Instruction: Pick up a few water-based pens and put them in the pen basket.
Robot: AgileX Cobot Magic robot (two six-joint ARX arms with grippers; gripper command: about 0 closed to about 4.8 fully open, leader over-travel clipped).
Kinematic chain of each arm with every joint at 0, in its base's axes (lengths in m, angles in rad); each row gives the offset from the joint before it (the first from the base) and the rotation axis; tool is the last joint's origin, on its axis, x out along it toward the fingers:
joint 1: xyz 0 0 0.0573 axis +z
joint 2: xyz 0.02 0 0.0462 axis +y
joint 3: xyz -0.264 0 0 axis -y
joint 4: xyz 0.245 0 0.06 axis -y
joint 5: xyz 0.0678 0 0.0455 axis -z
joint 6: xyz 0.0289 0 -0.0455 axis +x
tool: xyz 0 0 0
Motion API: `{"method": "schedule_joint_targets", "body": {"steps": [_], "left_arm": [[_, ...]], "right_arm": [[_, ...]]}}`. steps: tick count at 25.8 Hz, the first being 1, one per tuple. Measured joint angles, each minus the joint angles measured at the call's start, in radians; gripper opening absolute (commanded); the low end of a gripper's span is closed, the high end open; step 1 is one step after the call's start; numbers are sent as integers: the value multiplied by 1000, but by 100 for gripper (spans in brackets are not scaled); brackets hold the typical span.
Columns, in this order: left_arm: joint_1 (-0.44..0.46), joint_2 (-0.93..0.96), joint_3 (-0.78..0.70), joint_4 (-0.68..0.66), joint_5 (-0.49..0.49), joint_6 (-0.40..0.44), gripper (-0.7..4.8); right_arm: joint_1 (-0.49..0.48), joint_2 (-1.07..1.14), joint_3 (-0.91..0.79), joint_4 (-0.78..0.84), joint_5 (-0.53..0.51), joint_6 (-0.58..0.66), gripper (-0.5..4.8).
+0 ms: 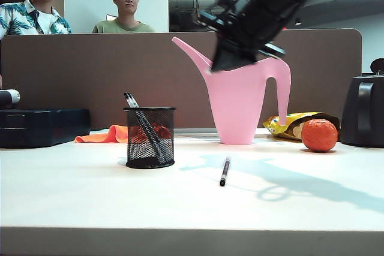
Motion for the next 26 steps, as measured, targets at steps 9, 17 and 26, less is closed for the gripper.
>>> {"method": "schedule_joint_targets", "body": {"steps": [9, 17, 26], "left_arm": [[0, 0, 0, 0, 0, 0, -3], [0, 0, 0, 0, 0, 0, -3], [0, 0, 0, 0, 0, 0, -3]], "right_arm": [[23, -22, -2, -314, 116, 111, -9], [37, -20, -2, -396, 185, 116, 113], [71, 84, -2, -391, 140, 190, 150]]}}
